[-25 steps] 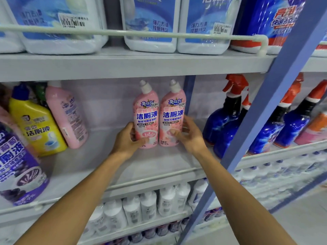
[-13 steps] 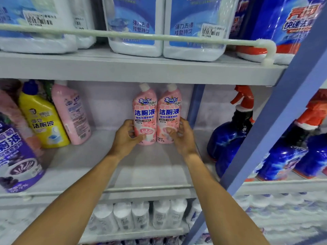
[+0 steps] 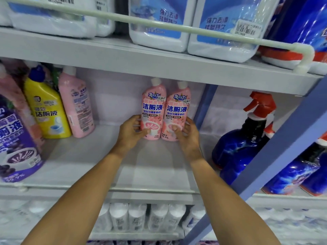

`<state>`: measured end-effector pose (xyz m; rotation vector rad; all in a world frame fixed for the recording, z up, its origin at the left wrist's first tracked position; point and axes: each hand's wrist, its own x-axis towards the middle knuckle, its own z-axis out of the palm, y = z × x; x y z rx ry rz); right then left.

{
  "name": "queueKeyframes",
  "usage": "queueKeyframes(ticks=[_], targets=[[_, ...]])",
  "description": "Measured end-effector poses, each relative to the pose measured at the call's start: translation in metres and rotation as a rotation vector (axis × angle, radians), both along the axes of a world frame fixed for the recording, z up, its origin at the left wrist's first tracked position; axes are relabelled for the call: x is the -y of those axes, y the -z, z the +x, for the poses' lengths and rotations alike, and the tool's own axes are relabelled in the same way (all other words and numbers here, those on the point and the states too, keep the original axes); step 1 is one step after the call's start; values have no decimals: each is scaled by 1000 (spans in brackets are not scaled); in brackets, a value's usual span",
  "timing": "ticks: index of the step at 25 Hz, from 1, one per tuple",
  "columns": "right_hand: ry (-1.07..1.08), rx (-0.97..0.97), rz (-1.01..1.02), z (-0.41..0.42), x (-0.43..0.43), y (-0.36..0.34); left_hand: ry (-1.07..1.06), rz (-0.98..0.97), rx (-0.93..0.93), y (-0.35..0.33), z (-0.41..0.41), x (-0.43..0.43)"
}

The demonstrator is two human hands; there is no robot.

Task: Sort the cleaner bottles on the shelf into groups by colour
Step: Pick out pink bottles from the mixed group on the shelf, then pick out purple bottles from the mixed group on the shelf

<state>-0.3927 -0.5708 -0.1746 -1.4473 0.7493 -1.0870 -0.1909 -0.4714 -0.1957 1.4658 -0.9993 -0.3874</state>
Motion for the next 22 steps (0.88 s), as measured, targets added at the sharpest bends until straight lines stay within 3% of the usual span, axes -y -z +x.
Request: queueKeyframes(ticks=[12, 16, 19, 22], targets=[[26, 58, 103, -5, -14, -7, -124, 0, -63, -16, -3, -21], [84, 126, 139, -3, -27, -12, -181, -29, -116, -38, 7, -71], [4, 36, 19, 18, -55, -27, -239, -83, -159, -55, 8, -124], [-116, 110, 57, 57, -99, -42, -276, -121, -144, -71, 9, -183]])
